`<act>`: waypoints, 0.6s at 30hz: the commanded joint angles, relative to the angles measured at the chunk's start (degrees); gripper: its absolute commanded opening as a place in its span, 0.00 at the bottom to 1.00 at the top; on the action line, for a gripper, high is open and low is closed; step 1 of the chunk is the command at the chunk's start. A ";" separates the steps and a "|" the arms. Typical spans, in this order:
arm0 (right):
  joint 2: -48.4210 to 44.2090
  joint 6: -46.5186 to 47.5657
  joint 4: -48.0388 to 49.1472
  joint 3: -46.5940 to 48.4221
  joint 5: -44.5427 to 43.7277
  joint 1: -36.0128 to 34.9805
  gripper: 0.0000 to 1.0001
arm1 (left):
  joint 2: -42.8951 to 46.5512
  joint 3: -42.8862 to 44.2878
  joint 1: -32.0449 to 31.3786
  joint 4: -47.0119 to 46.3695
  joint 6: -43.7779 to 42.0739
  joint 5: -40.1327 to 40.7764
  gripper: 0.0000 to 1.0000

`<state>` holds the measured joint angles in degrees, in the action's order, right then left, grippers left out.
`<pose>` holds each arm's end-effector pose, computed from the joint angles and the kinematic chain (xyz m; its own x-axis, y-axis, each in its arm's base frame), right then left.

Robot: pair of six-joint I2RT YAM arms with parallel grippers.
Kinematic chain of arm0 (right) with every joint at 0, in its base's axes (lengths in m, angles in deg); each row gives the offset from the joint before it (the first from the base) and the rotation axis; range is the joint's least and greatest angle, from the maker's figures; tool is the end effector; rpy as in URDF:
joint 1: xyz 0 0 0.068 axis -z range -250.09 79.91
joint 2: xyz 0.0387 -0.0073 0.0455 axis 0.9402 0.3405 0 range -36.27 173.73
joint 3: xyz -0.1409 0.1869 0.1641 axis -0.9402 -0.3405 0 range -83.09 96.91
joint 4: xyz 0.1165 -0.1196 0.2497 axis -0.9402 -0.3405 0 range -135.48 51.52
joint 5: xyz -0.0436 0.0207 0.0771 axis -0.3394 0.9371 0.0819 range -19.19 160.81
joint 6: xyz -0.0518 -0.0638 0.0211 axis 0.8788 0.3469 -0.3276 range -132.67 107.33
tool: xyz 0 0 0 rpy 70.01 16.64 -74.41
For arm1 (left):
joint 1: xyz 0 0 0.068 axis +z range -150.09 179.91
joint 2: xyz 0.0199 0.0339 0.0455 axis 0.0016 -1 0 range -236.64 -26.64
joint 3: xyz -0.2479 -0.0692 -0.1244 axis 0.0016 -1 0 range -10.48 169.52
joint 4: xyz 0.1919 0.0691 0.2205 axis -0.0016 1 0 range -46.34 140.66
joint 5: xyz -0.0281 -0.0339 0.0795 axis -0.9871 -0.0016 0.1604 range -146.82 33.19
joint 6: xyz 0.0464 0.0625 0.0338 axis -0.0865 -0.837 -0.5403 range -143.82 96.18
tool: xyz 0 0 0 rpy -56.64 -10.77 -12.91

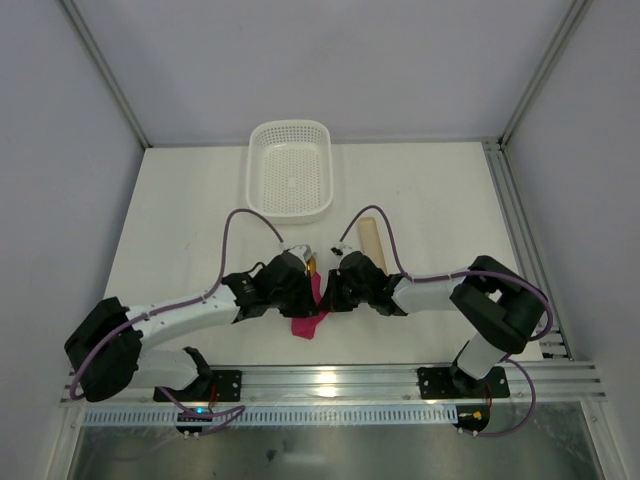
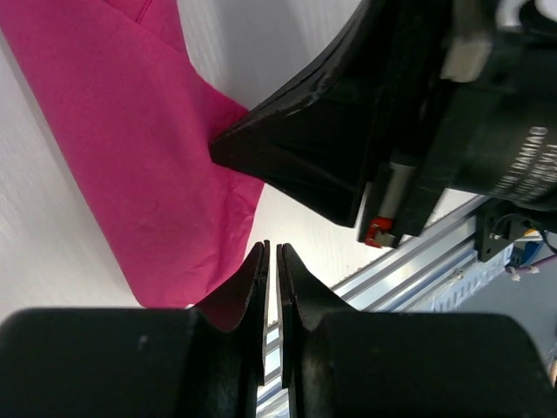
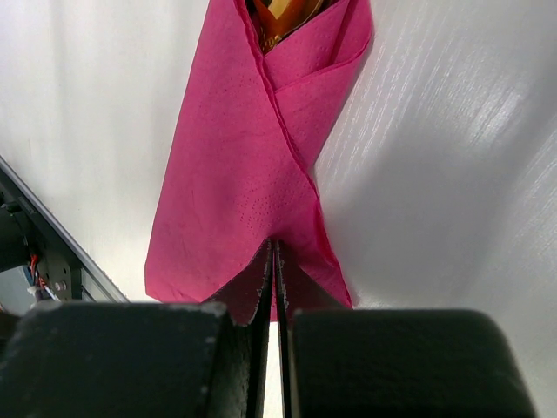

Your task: Place the utensils on the paper napkin and roll it up

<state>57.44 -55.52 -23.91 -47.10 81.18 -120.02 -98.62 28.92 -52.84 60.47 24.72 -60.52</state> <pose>0.2145 0.2757 0.0797 -0.8922 -0.0213 -0.4512 -0.3144 0.7465 0.5864 0.1803 -0.2450 0.1611 -0.9186 -0.0274 -0.3941 0.1984 0.8308 -0.5201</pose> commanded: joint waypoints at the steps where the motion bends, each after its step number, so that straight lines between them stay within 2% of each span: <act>1: 0.33 2.77 -7.27 -1.80 -5.18 -0.08 0.04 | -3.16 -0.55 0.11 -2.22 -0.81 -1.65 0.10; 12: 0.15 2.68 -7.62 -1.89 -5.80 -0.16 0.04 | -4.31 -7.84 -0.86 -9.70 2.00 -3.59 0.09; 18: -0.02 2.60 -7.45 -2.06 -5.71 -0.16 0.04 | -3.16 -7.85 -1.04 -7.42 1.21 -2.19 0.09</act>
<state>56.96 -55.43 -24.64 -47.12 80.13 -120.13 -102.84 21.51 -53.35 53.28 26.33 -62.84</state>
